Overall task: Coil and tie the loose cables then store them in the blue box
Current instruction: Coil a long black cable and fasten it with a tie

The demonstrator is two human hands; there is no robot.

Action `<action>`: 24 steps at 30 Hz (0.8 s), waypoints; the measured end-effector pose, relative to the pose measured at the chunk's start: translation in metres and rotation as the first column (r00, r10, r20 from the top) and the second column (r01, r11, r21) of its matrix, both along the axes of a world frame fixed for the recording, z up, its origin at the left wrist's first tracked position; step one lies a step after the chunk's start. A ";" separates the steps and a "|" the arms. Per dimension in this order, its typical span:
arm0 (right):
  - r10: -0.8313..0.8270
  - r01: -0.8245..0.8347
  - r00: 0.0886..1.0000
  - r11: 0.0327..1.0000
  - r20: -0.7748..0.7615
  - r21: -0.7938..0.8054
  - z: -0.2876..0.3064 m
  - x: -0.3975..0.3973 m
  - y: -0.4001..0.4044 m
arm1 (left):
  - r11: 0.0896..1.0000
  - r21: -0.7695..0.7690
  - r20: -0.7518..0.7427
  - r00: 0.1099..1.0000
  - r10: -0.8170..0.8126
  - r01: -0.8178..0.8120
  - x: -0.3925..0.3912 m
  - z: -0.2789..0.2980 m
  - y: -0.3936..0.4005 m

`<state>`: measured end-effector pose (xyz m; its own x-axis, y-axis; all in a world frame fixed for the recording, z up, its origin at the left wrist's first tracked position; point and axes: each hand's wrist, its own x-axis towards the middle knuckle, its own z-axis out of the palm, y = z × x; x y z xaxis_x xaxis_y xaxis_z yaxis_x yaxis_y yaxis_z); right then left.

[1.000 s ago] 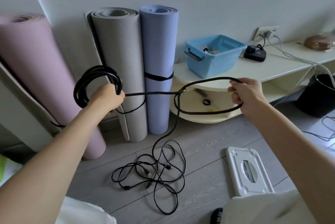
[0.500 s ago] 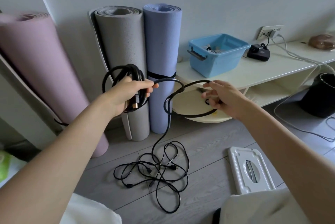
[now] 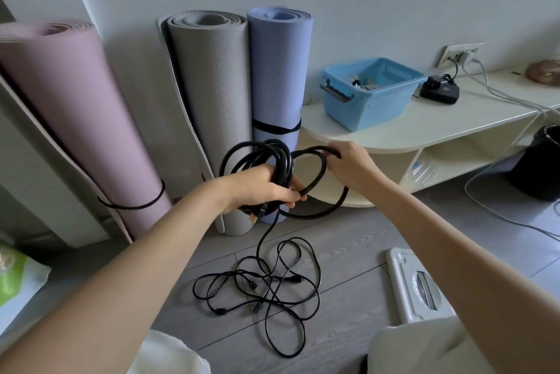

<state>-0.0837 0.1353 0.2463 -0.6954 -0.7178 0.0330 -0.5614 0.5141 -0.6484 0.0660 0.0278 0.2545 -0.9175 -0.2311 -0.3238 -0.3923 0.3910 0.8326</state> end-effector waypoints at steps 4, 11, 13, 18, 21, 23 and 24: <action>-0.025 -0.001 0.976 0.993 -0.218 -0.117 0.002 0.007 -0.004 | 1.000 0.018 0.071 0.997 -0.021 0.019 -0.001 -0.004 -0.002; -0.241 0.240 0.969 0.855 0.056 -0.459 0.023 -0.008 -0.003 | 0.993 0.041 0.344 0.931 -0.121 0.114 0.000 -0.006 -0.006; -0.256 0.296 0.955 0.787 0.150 -0.541 0.035 -0.009 -0.002 | 0.995 0.051 0.452 0.886 -0.101 0.087 0.002 -0.015 -0.009; -0.181 0.450 0.892 0.456 0.415 -0.767 0.071 -0.018 0.011 | 0.989 -0.110 0.500 0.854 0.142 -0.101 0.012 -0.037 -0.032; -0.147 0.378 0.913 0.656 0.381 -0.654 0.066 -0.023 0.011 | 0.918 -0.340 0.370 0.867 0.333 -0.207 0.014 -0.041 -0.041; -0.156 0.251 0.942 0.914 0.296 -0.317 0.053 -0.027 0.011 | 0.843 -0.491 0.296 0.868 0.399 -0.221 0.013 -0.036 -0.046; -0.180 0.191 0.965 0.981 0.192 -0.043 0.041 -0.030 0.016 | 0.808 -0.547 0.281 0.861 0.423 -0.218 0.012 -0.034 -0.044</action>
<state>-0.1140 0.1513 0.2873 -0.8141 -0.5764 -0.0706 -0.3260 0.5544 -0.7657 0.0783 -0.0160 0.2210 -0.5914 -0.7076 -0.3867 -0.8051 0.4916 0.3318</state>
